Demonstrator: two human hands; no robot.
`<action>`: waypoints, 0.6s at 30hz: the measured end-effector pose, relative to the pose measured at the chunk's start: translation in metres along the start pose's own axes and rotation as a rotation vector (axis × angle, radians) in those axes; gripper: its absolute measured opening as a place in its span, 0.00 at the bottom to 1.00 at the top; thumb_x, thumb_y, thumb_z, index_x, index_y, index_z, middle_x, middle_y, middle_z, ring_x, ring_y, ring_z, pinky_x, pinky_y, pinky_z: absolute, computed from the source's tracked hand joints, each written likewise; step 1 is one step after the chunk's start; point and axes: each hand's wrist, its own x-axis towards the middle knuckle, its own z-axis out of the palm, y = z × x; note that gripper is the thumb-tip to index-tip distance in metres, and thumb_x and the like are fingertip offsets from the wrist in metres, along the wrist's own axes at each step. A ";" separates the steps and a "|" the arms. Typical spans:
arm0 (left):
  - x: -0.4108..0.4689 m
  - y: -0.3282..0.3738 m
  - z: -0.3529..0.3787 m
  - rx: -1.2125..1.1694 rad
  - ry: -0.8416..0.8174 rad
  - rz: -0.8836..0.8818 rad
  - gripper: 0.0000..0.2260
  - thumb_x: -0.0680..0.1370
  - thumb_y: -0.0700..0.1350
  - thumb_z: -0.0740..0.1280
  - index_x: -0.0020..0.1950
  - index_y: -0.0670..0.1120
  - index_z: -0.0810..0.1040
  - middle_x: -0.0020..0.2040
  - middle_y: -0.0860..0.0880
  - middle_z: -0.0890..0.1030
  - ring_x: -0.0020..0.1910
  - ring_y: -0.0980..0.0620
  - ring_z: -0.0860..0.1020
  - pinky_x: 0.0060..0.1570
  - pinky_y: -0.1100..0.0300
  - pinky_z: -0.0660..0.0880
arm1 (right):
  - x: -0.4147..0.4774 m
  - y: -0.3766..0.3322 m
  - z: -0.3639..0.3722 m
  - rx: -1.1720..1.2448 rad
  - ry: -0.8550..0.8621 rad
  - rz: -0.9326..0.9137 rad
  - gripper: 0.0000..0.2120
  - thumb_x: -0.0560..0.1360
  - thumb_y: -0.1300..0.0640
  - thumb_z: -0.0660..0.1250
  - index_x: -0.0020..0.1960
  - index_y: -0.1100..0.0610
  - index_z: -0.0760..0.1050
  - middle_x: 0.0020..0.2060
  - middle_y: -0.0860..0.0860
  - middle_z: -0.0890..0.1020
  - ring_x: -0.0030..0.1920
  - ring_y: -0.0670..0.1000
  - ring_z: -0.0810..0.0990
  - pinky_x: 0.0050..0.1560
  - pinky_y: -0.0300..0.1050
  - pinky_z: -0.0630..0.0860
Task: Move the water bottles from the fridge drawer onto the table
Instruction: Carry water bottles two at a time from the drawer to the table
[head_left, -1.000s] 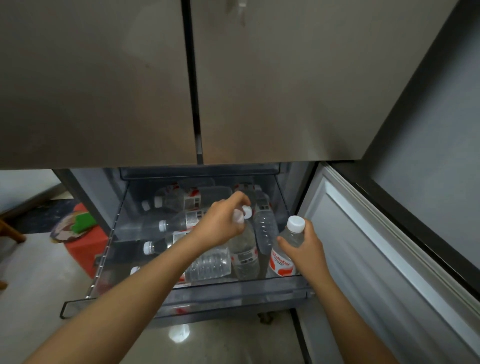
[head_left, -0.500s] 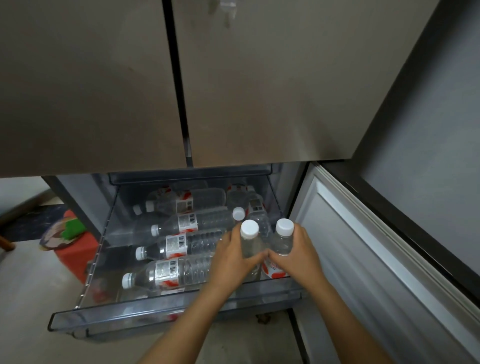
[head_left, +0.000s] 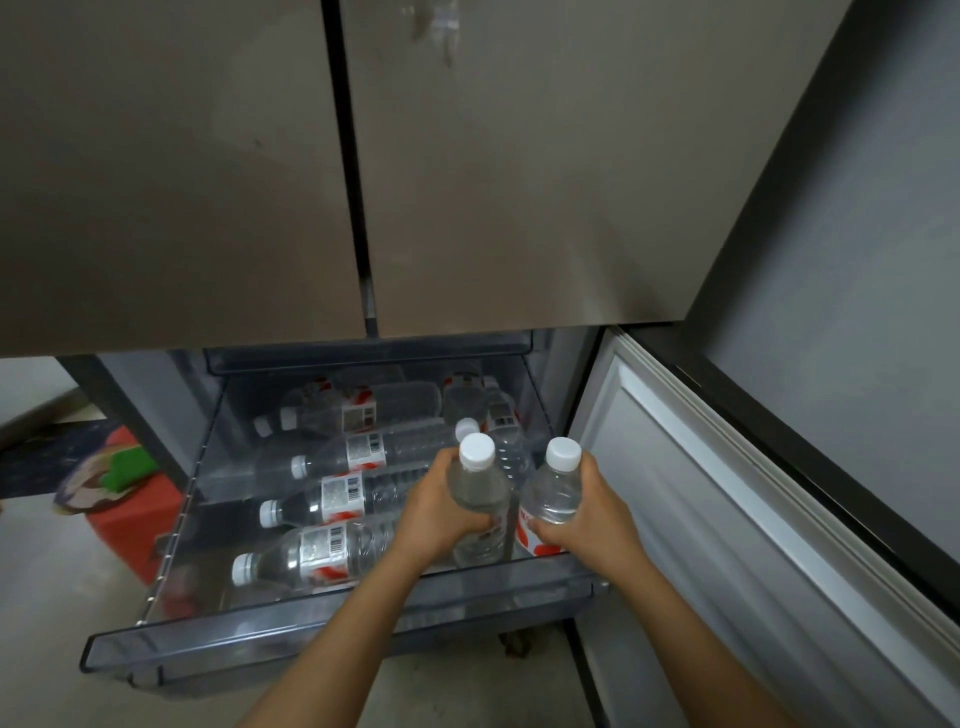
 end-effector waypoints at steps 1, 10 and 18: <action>-0.002 0.001 -0.002 -0.058 0.028 -0.013 0.32 0.63 0.38 0.76 0.62 0.50 0.66 0.53 0.52 0.73 0.55 0.51 0.74 0.52 0.56 0.75 | -0.001 0.000 -0.001 0.000 0.004 -0.006 0.41 0.64 0.49 0.76 0.69 0.49 0.57 0.65 0.50 0.72 0.64 0.53 0.72 0.61 0.48 0.71; -0.030 0.031 -0.049 -0.340 0.327 0.149 0.31 0.63 0.35 0.76 0.61 0.49 0.68 0.55 0.50 0.76 0.54 0.52 0.75 0.52 0.55 0.75 | -0.014 -0.037 -0.027 0.127 0.068 -0.239 0.39 0.62 0.58 0.78 0.56 0.32 0.56 0.57 0.42 0.70 0.60 0.48 0.71 0.60 0.49 0.74; -0.059 0.093 -0.119 -0.376 0.546 0.411 0.28 0.66 0.34 0.73 0.58 0.54 0.64 0.51 0.57 0.75 0.49 0.59 0.77 0.46 0.63 0.73 | -0.019 -0.128 -0.089 0.417 0.177 -0.498 0.41 0.61 0.64 0.77 0.63 0.41 0.57 0.54 0.37 0.71 0.56 0.43 0.73 0.53 0.37 0.75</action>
